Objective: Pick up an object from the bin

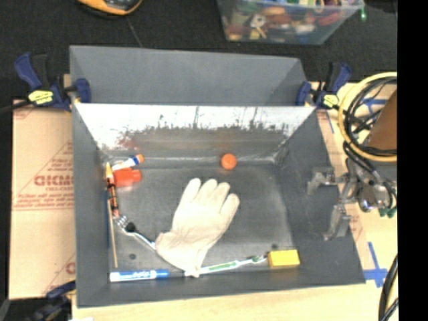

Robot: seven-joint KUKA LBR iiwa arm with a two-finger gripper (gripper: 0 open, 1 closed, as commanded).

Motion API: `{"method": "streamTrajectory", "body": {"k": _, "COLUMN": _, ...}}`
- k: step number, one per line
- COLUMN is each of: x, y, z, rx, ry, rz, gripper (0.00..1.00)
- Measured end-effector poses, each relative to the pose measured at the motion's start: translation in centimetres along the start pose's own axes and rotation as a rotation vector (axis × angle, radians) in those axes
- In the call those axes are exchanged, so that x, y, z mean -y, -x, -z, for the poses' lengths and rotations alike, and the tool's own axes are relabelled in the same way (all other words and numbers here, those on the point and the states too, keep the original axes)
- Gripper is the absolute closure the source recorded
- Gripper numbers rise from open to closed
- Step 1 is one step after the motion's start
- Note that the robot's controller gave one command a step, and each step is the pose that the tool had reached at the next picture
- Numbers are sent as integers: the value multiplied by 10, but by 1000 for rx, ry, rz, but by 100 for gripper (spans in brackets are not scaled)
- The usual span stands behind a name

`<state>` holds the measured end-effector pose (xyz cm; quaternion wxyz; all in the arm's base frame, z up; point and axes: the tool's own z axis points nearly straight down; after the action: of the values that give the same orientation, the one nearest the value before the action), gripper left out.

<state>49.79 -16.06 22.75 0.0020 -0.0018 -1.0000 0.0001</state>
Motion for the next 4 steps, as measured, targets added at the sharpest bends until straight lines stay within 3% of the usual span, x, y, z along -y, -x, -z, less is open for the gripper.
{"method": "streamTrajectory", "body": {"k": 1, "x": -1, "y": 2, "z": 4, "rx": 8, "ry": -2, "rz": 6, "gripper": 0}}
{"method": "streamTrajectory", "body": {"k": 2, "x": -58, "y": -1, "z": -102, "rx": 10, "ry": -4, "rz": 245, "gripper": 0}}
{"method": "streamTrajectory", "body": {"k": 3, "x": -95, "y": -12, "z": -74, "rx": 20, "ry": -10, "rz": 443, "gripper": 0}}
{"method": "streamTrajectory", "body": {"k": 4, "x": -154, "y": 20, "z": -116, "rx": 10, "ry": -2, "rz": 598, "gripper": 0}}
